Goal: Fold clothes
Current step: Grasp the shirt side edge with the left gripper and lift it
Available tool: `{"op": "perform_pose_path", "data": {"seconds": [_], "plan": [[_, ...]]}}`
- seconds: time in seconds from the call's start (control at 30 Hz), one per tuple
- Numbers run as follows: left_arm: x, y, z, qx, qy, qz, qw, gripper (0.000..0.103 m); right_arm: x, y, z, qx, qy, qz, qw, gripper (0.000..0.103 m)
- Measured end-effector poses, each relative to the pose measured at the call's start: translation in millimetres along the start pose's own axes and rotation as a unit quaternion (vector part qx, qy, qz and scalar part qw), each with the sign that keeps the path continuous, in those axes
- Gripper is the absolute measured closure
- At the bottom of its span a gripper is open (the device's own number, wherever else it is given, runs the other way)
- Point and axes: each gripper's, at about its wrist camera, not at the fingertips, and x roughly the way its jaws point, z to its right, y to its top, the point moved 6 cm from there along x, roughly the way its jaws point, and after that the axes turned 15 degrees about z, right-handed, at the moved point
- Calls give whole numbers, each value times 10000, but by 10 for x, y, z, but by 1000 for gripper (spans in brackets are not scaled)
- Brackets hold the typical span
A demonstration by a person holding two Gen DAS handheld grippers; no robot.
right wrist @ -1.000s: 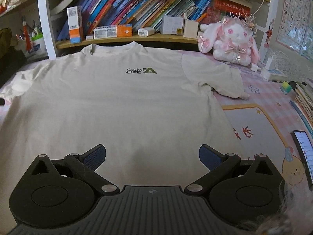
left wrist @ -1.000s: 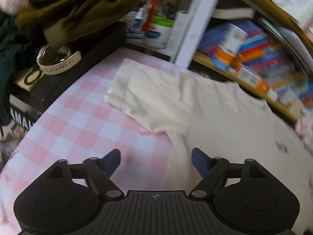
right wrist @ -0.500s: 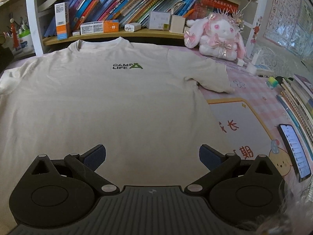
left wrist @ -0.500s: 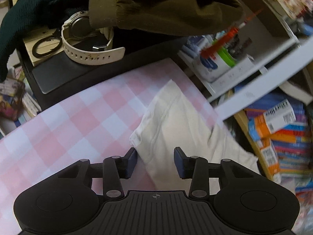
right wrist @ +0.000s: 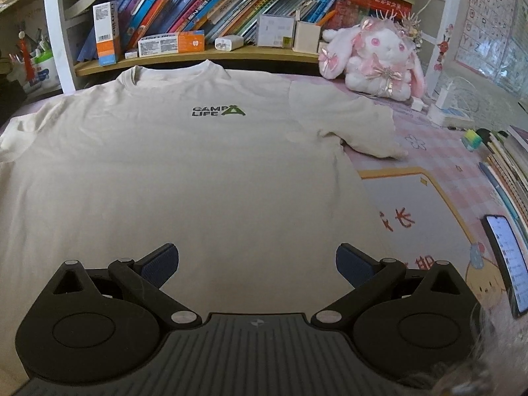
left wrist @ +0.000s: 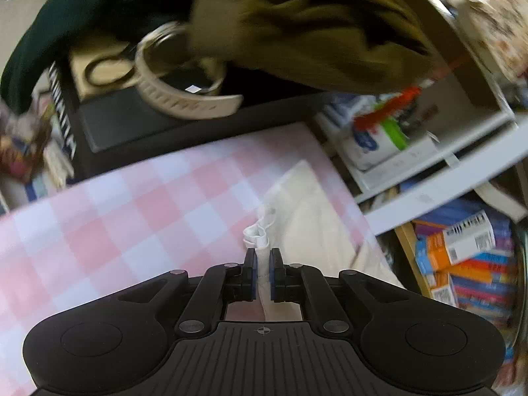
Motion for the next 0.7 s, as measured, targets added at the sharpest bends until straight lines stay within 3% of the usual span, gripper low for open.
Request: {"op": "perform_pose_path", "data": {"seconds": [0.1, 0.2, 0.23, 0.3, 0.33, 0.37, 0.4, 0.43, 0.5, 0.53, 0.57, 0.6, 0.63, 0.67, 0.7], "plan": [[-90, 12, 244, 443, -239, 79, 9987, 96, 104, 38, 86, 16, 81, 30, 10000, 0], [-221, -25, 614, 1167, -624, 128, 9911, 96, 213, 84, 151, -44, 245, 60, 9997, 0], [-287, -81, 776, 1525, -803, 130, 9849, 96, 249, 98, 165, -78, 315, 74, 9994, 0], [-452, -253, 1148, 2405, -1235, 123, 9627, 96, 326, 115, 196, -154, 453, 84, 9988, 0], [-551, -369, 1345, 2905, -1477, 87, 9454, 96, 359, 116, 212, -171, 507, 72, 9985, 0], [-665, -537, 1545, 3509, -1744, -18, 9200, 96, 390, 115, 228, -178, 566, 58, 9982, 0], [-752, -768, 1686, 4203, -1939, -159, 8863, 96, 416, 107, 245, -162, 639, 37, 9978, 0], [-812, -1049, 1768, 4951, -2051, -302, 8437, 95, 440, 97, 261, -149, 710, 16, 9974, 0], [-906, -1578, 1887, 6231, -2178, -585, 7490, 89, 472, 71, 285, -131, 843, -28, 9963, 0], [-897, -1761, 1867, 6521, -2129, -716, 7241, 89, 487, 59, 297, -126, 905, -50, 9958, 0], [-872, -1889, 1833, 6641, -2068, -831, 7137, 89, 502, 50, 308, -127, 957, -70, 9953, 0], [-842, -1965, 1804, 6649, -1972, -924, 7145, 88, 516, 42, 319, -128, 1009, -89, 9948, 0], [-809, -1956, 1786, 6480, -1824, -980, 7330, 87, 530, 33, 329, -130, 1060, -109, 9942, 0], [-791, -1906, 1769, 6212, -1712, -1018, 7579, 85, 543, 25, 341, -131, 1108, -128, 9937, 0], [-789, -1838, 1745, 5882, -1656, -1050, 7846, 76, 553, 17, 356, -132, 1147, -143, 9932, 0]]}}
